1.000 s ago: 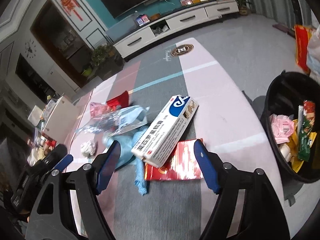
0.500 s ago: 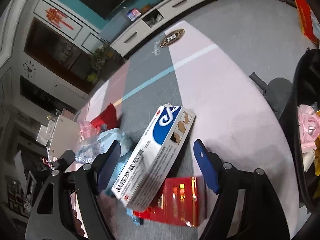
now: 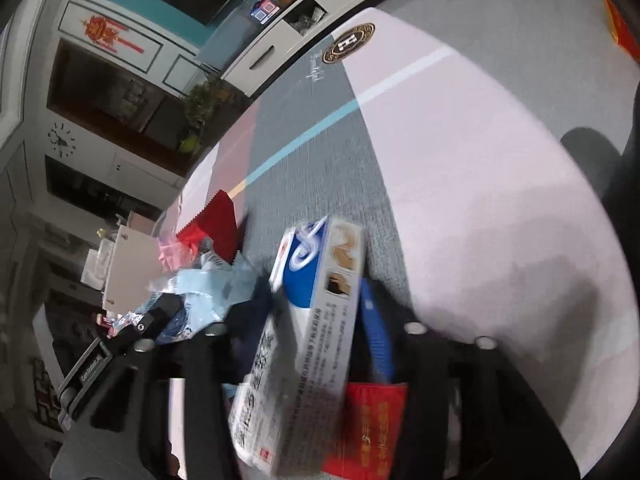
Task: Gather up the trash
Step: 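Grasp the clear plastic bag with the left tool while the right tool grasps the white-blue medicine box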
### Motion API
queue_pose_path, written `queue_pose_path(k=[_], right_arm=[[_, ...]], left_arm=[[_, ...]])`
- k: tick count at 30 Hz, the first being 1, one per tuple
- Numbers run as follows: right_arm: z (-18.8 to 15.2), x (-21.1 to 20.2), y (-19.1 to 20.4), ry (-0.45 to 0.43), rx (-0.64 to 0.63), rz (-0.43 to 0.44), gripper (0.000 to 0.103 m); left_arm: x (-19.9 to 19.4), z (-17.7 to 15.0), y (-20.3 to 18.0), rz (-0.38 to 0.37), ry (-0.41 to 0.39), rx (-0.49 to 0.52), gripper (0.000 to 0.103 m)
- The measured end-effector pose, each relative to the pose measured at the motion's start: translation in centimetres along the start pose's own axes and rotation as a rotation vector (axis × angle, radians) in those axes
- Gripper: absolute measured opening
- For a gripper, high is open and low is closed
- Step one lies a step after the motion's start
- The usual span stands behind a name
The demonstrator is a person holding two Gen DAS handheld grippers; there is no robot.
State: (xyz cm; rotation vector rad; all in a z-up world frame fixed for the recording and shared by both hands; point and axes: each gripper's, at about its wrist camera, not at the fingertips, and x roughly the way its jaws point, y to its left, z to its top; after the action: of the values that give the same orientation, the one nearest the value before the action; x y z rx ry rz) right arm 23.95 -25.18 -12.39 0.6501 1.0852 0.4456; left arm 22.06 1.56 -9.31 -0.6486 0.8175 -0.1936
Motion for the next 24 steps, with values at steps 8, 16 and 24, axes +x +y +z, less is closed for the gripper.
queue_pose_path(k=[8, 16, 24], right_arm=[[-0.1, -2.3, 0.6, -0.072, 0.001, 0.048, 0.018], [-0.9, -6.2, 1.6, -0.149, -0.017, 0.124, 0.018], [-2.6, -12.2, 1.8, -0.273, -0.116, 0.030, 0.018]], left_arm=[[-3.4, -0.4, -1.2, -0.053, -0.073, 0.028, 0.027], [-7.2, -2.5, -2.8, -0.084, -0.135, 0.071, 0.027], [-8.2, -7.0, -6.0, -0.049, -0.179, 0.120, 0.027]])
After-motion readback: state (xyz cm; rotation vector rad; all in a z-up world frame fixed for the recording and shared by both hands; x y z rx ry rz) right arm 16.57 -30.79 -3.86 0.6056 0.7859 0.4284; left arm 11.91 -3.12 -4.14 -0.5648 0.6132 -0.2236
